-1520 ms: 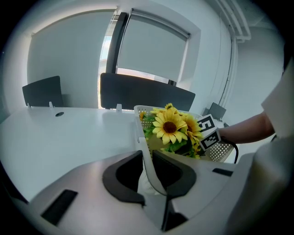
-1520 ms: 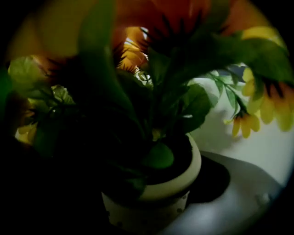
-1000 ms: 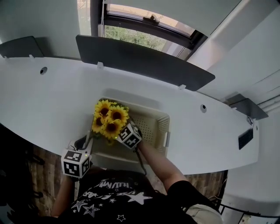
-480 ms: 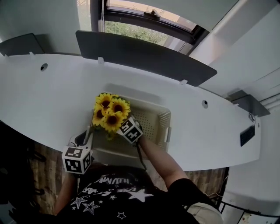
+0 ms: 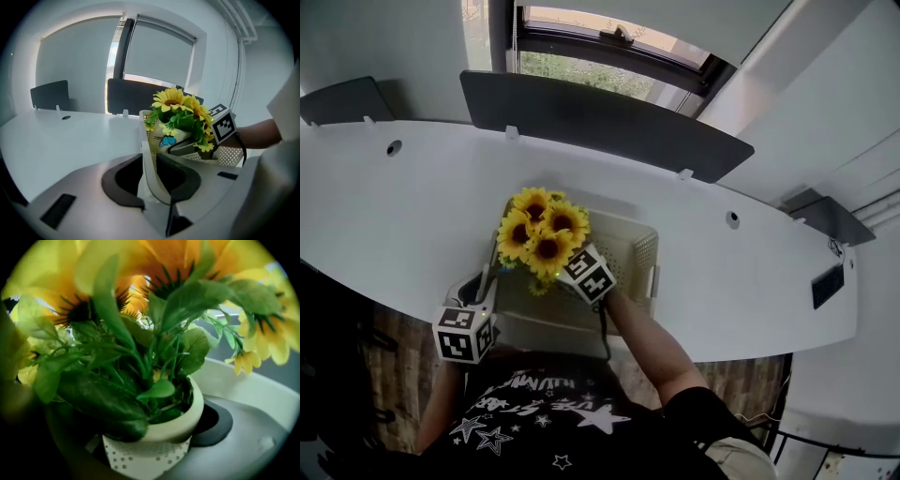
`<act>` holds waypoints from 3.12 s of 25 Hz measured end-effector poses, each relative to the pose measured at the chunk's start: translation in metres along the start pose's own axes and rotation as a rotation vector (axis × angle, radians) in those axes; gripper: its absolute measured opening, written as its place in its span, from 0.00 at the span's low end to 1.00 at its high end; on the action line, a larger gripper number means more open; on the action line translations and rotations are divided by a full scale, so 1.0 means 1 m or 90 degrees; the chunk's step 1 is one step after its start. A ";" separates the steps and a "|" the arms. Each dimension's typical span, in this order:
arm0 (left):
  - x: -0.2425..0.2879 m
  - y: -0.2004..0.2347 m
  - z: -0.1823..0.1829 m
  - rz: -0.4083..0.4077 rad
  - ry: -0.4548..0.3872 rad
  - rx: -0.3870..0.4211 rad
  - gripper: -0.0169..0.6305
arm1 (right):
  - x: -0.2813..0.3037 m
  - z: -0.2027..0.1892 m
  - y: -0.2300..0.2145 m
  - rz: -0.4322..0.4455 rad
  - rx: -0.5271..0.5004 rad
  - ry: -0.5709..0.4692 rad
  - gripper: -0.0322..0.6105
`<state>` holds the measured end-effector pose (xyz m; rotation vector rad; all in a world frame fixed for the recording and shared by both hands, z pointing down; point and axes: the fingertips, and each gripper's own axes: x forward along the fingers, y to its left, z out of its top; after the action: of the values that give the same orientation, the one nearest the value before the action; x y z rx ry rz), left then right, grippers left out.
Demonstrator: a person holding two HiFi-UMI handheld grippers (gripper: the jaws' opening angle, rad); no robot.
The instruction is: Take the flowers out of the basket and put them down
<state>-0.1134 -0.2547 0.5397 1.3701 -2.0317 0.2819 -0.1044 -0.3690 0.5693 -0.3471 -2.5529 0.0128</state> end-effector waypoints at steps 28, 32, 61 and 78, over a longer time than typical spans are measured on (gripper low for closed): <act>-0.052 0.116 0.078 -0.080 -0.168 0.026 0.34 | -0.026 0.122 0.036 -0.139 0.058 -0.074 0.86; -0.047 0.144 0.098 -0.119 -0.164 0.076 0.33 | -0.007 0.136 0.047 -0.172 0.102 -0.085 0.86; -0.030 0.342 0.165 -0.138 -0.215 0.179 0.07 | 0.195 0.193 0.054 -0.288 0.199 -0.111 0.86; 0.021 0.360 0.146 -0.124 -0.172 0.157 0.07 | 0.254 0.143 -0.006 -0.317 0.183 -0.060 0.86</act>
<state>-0.4954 -0.1911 0.5069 1.8314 -2.1104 0.2788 -0.3874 -0.3027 0.5836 0.4085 -2.6112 0.2102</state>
